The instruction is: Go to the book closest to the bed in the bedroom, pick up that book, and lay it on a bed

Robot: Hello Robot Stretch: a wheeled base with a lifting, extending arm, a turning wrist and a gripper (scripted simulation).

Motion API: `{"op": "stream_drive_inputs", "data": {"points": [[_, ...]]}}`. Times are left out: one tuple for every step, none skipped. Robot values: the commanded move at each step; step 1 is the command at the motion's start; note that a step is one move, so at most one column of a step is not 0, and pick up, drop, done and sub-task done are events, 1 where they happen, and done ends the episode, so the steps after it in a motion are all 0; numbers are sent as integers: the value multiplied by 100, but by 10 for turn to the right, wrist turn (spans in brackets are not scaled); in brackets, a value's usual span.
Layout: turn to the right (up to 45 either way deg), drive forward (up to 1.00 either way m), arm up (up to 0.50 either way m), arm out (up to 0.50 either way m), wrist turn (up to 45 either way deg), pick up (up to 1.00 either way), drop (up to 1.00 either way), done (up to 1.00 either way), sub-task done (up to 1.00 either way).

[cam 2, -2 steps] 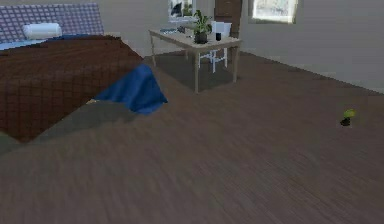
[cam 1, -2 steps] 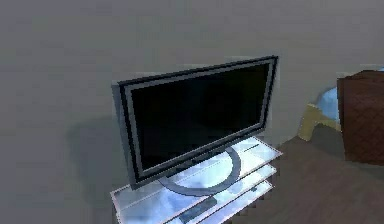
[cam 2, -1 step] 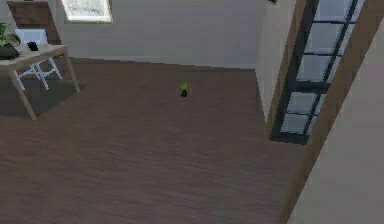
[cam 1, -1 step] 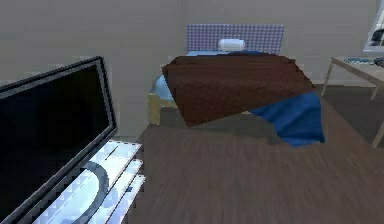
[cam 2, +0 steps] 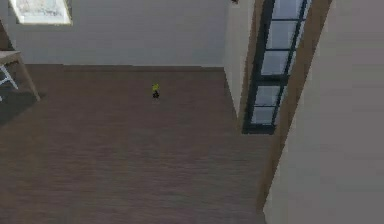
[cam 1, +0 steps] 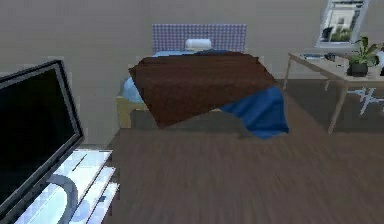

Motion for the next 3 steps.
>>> {"op": "stream_drive_inputs", "data": {"points": [[0,100,0,0,0,0,0,0,0],[60,0,0,0,0,0,0,0,0],[0,65,0,0,0,0,0,0,0]]}}
